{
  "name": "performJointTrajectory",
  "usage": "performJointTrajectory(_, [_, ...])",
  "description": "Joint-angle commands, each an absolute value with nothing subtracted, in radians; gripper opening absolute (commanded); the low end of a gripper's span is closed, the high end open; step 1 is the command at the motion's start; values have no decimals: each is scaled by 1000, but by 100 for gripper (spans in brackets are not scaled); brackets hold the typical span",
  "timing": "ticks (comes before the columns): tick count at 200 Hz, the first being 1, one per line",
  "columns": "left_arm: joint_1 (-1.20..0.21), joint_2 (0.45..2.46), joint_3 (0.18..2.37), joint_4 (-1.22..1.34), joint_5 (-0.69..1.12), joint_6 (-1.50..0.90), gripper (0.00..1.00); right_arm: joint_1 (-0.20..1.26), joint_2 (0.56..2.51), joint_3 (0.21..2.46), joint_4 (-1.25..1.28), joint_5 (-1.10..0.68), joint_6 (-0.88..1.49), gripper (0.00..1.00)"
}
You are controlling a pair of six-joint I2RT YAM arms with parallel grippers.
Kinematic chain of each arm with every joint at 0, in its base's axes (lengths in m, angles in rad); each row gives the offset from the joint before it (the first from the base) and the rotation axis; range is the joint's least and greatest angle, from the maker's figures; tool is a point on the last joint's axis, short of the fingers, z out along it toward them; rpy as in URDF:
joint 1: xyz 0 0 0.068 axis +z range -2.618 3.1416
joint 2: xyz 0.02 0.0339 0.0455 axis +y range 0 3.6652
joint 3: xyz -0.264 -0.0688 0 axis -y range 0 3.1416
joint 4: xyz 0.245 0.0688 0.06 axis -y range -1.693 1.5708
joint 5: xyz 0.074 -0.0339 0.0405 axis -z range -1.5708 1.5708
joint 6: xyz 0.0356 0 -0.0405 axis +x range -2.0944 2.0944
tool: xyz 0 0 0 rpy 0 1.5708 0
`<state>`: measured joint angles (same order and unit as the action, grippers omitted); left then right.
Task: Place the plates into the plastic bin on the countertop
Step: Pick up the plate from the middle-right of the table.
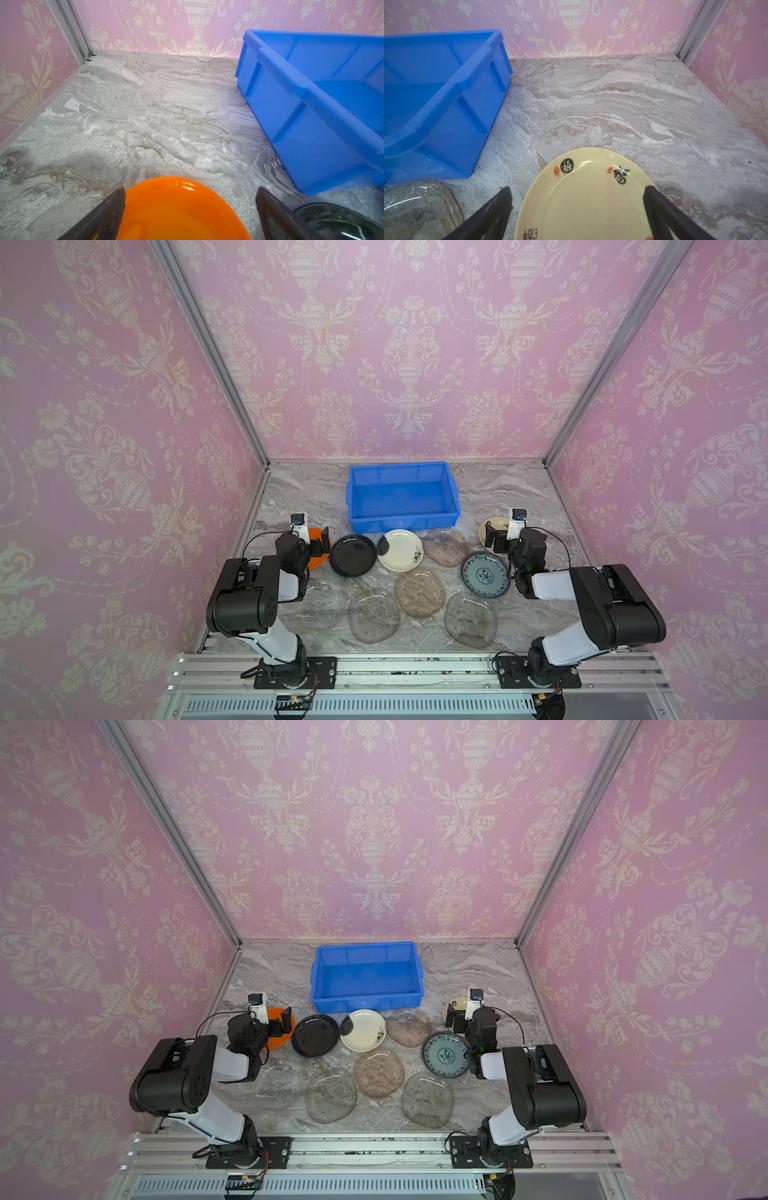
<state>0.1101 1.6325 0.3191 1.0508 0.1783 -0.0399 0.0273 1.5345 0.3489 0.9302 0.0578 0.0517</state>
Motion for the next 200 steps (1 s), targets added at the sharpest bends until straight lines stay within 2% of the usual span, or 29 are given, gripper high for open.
performJointTrajectory(1, [120, 1647, 336, 1065, 196, -54, 99, 23, 1543, 364, 942, 48, 40, 100])
performJointTrajectory(200, [103, 1644, 347, 1038, 153, -46, 99, 23, 1542, 366, 939, 49, 40, 100])
